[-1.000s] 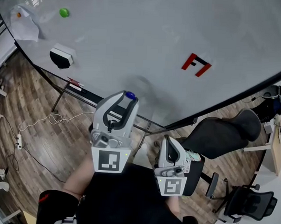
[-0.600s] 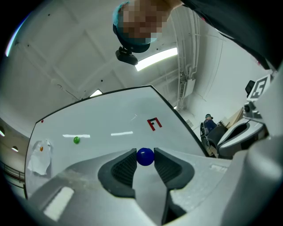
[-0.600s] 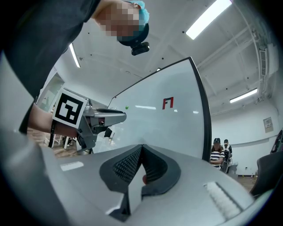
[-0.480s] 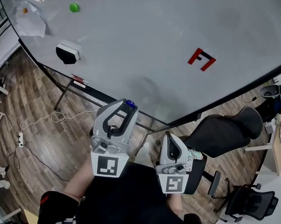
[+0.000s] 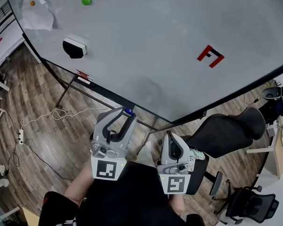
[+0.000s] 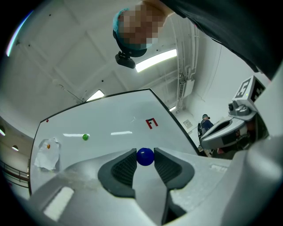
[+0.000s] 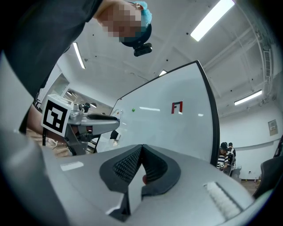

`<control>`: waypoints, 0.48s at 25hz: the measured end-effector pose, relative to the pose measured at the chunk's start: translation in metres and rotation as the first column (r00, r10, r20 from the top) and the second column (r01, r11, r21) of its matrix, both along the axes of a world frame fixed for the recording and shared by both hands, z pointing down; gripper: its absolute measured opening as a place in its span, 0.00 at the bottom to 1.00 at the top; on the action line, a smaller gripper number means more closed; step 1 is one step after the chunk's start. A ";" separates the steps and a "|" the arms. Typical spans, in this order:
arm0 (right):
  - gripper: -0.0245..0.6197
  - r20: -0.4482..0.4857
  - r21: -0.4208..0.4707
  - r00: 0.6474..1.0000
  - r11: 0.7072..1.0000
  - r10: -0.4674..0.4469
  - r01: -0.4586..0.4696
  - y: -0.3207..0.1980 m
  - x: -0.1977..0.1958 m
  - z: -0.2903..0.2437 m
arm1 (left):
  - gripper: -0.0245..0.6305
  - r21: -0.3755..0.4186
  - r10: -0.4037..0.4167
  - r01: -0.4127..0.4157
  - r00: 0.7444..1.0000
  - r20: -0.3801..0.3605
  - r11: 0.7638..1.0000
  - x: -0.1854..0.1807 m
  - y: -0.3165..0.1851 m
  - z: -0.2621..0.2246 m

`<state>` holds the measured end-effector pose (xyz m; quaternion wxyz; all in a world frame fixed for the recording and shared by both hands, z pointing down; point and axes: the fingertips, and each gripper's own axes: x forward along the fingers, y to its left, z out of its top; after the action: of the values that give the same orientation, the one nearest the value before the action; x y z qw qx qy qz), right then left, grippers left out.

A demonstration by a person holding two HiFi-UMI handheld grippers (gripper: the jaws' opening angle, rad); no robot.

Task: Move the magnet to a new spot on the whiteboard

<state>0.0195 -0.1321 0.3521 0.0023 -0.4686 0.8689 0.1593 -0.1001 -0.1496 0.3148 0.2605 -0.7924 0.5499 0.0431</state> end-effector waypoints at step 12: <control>0.04 -0.008 0.024 1.000 1.000 -0.013 0.013 0.007 -0.008 -0.007 | 0.23 -0.023 -0.003 0.002 1.000 -0.018 1.000 -0.011 0.022 0.014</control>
<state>0.0111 -0.1246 0.3448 0.0057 -0.4623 0.8700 0.1716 -0.1107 -0.1277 0.3287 0.2464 -0.7943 0.5537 0.0438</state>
